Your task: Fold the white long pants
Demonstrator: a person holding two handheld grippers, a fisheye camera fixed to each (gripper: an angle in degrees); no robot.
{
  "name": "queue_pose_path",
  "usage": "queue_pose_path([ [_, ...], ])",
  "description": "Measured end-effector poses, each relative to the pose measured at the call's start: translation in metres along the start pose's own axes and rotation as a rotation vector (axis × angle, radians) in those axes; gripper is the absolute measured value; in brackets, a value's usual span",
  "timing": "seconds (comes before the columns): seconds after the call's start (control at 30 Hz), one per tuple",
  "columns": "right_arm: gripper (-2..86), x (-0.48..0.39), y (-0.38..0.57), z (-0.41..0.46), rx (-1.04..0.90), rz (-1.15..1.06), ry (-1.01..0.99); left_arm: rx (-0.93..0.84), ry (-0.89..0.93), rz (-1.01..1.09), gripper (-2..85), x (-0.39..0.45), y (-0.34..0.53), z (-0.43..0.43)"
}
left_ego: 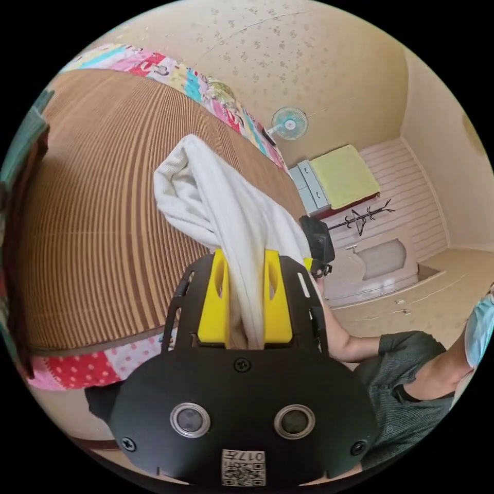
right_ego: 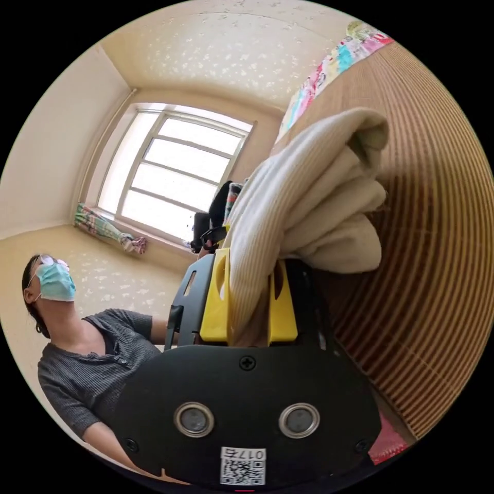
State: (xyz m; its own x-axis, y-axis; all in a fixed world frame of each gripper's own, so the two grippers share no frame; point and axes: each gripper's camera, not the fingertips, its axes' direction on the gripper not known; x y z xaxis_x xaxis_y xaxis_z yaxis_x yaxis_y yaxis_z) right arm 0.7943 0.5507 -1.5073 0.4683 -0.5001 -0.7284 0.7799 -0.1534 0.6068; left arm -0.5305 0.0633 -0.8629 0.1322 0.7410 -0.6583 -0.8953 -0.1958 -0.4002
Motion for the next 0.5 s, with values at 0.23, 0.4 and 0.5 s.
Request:
queue_pose_path([
  [0.23, 10.1, -0.133, -0.102, 0.155, -0.049, -0.281, -0.145, 0.181, -0.318, 0.102, 11.6, 0.050, -0.001, -0.263],
  [0.4, 11.3, -0.152, -0.175, 0.280, -0.016, -0.077, 0.007, 0.209, -0.784, -0.301, 18.6, -0.038, -0.021, -0.401],
  [0.5, 7.9, -0.116, -0.175, 0.338, -0.076, 0.059, 0.277, 0.165, -0.830, -0.313, 17.5, -0.082, 0.003, -0.369],
])
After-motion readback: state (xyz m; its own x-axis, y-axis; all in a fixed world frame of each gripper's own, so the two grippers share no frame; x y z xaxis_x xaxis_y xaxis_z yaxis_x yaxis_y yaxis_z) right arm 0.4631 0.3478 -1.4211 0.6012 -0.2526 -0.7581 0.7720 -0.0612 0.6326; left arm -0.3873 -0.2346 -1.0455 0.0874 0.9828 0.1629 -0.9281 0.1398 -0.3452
